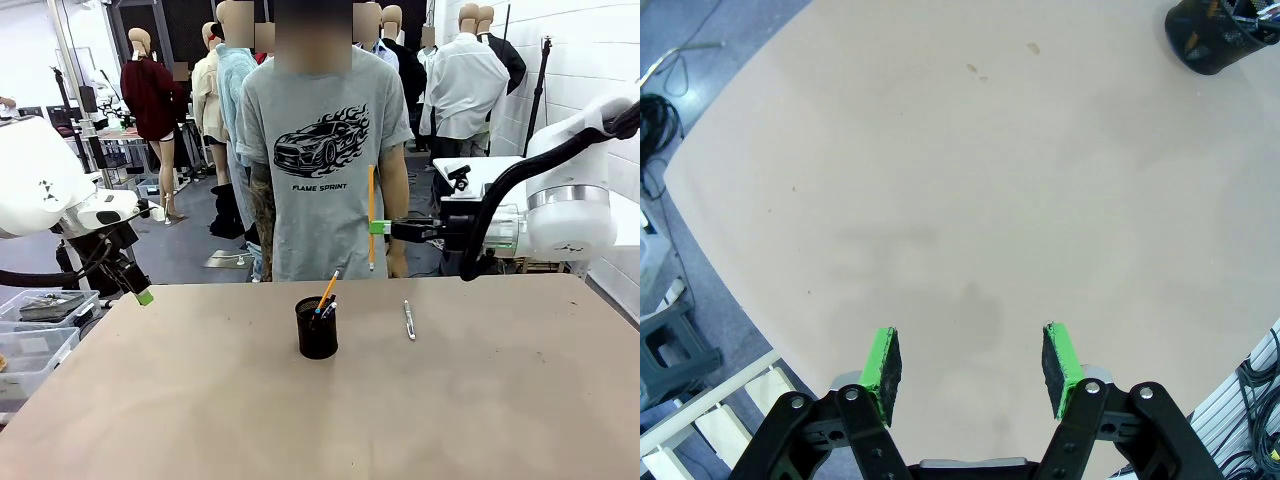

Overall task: Place the pens into the pen holder.
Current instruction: Pick up a writing instrument from the table and place it into the Pen holder.

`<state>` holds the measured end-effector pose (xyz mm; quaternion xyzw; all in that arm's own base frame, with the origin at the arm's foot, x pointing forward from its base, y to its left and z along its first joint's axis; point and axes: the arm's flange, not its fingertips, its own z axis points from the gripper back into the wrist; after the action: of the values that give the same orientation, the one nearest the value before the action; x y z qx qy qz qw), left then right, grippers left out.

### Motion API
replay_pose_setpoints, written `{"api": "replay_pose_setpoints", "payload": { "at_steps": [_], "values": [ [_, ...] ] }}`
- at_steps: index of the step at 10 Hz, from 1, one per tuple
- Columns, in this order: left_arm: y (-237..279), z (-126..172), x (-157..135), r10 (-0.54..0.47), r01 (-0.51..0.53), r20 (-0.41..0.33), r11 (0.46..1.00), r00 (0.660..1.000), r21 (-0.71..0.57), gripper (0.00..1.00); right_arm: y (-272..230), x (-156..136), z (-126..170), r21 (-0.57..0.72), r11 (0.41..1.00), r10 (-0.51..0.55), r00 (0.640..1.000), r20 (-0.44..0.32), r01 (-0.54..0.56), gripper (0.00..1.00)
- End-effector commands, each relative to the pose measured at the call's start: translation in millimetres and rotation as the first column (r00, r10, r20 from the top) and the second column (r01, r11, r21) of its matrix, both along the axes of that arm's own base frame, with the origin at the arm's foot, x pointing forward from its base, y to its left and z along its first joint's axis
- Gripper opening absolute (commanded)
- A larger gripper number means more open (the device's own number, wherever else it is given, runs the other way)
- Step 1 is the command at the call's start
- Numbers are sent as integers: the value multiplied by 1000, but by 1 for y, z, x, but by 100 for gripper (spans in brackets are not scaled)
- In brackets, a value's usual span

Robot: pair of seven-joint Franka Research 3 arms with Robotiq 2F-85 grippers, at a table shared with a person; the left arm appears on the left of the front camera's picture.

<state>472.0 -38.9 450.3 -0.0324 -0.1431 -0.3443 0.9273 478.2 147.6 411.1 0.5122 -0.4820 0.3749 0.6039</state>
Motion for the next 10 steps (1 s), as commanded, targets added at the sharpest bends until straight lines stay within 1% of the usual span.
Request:
{"api": "replay_pose_setpoints", "payload": {
  "at_steps": [1, 2, 3, 4, 5, 6, 8, 10],
  "values": [
    [3, 0, 1, -15, 15, 12, 1000, 1000, -2, 74, -10, -2, 1, 48, 999, 18, 1000, 10, -18, 0],
    [3, 0, 1, -15, 15, 12, 1000, 1000, -2, 74, 0, 0, 0, 0, 1000, 0, 1000, 0, 0, 0],
    [3, 0, 1, -15, 15, 12, 1000, 1000, -2, 74, 11, -2, 0, 2, 997, 79, 994, 76, -79, 0],
    [3, 0, 1, -15, 15, 12, 1000, 1000, -2, 74, 27, 6, -5, 9, 991, 129, 987, 95, -131, 0],
    [3, 0, 1, -15, 15, 12, 1000, 1000, -2, 74, 41, 12, -7, 18, 984, 173, 980, 98, -176, 0],
    [3, 0, 1, -15, 15, 12, 1000, 1000, -2, 74, 54, 15, -9, 29, 974, 222, 969, 111, -227, 0],
    [3, 0, 1, -15, 15, 12, 1000, 1000, -2, 74, 77, 19, -12, 49, 955, 285, 949, 135, -293, 0],
    [3, 0, 1, -15, 15, 12, 1000, 1000, -2, 74, 112, 39, -30, 28, 932, 359, 930, 84, -362, 0]
  ]
}}
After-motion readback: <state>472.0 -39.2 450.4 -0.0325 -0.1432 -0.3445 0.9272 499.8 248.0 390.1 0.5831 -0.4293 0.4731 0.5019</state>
